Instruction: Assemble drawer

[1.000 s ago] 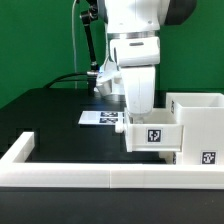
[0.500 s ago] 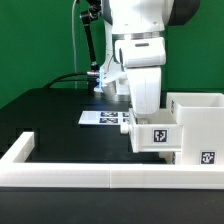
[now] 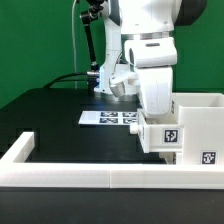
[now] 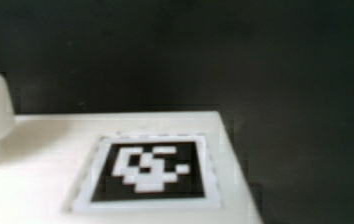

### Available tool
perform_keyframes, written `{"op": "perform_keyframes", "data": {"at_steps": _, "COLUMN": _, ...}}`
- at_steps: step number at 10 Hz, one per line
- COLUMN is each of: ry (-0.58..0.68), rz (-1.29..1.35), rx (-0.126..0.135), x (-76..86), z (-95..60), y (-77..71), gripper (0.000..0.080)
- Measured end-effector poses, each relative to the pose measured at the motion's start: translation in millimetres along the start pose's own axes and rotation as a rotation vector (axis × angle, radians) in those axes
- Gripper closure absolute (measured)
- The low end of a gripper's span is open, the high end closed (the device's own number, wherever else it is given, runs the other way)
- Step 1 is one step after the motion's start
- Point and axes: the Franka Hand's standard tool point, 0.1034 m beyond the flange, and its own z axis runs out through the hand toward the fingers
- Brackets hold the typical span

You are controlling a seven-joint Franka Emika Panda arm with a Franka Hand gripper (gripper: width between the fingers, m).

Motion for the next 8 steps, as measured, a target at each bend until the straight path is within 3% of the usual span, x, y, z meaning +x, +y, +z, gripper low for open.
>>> {"op": "perform_keyframes", "data": {"at_steps": 1, "ry": 0.000, "rz": 0.000, "rx": 0.001, "x": -0.1, "z": 0.3, "y": -0.4, "gripper": 0.0687}}
{"op": "perform_keyframes", "data": {"at_steps": 2, "ry": 0.000, "rz": 0.007, "rx": 0.001, "x": 0.2, "z": 0.0, "y": -0.4, "gripper": 0.0505}}
{"op": "perform_keyframes", "data": {"at_steps": 3, "ry": 0.000, "rz": 0.014, "rx": -0.001, "x": 1.0, "z": -1.0, "y": 0.1, "gripper": 0.0505}}
{"op": "perform_keyframes", "data": {"at_steps": 4, "ry": -0.001, "rz": 0.016, "rx": -0.003, "x": 1.6, "z": -2.0, "y": 0.6, "gripper": 0.0321}}
{"op": "perform_keyframes", "data": {"at_steps": 5, "ry": -0.003, "rz": 0.024, "rx": -0.003, "x": 1.7, "z": -6.1, "y": 1.2, "gripper": 0.0209}}
{"op": "perform_keyframes", "data": {"at_steps": 6, "ry": -0.006, "rz": 0.042, "rx": -0.012, "x": 3.1, "z": -13.0, "y": 3.7, "gripper": 0.0209}}
{"op": "perform_keyframes", "data": {"at_steps": 7, "ry": -0.011, "rz": 0.049, "rx": -0.014, "x": 4.2, "z": -21.4, "y": 5.2, "gripper": 0.0160}}
{"op": "perform_keyframes", "data": {"at_steps": 8, "ry": -0.018, "rz": 0.050, "rx": -0.006, "x": 3.4, "z": -31.4, "y": 6.8, "gripper": 0.0153}}
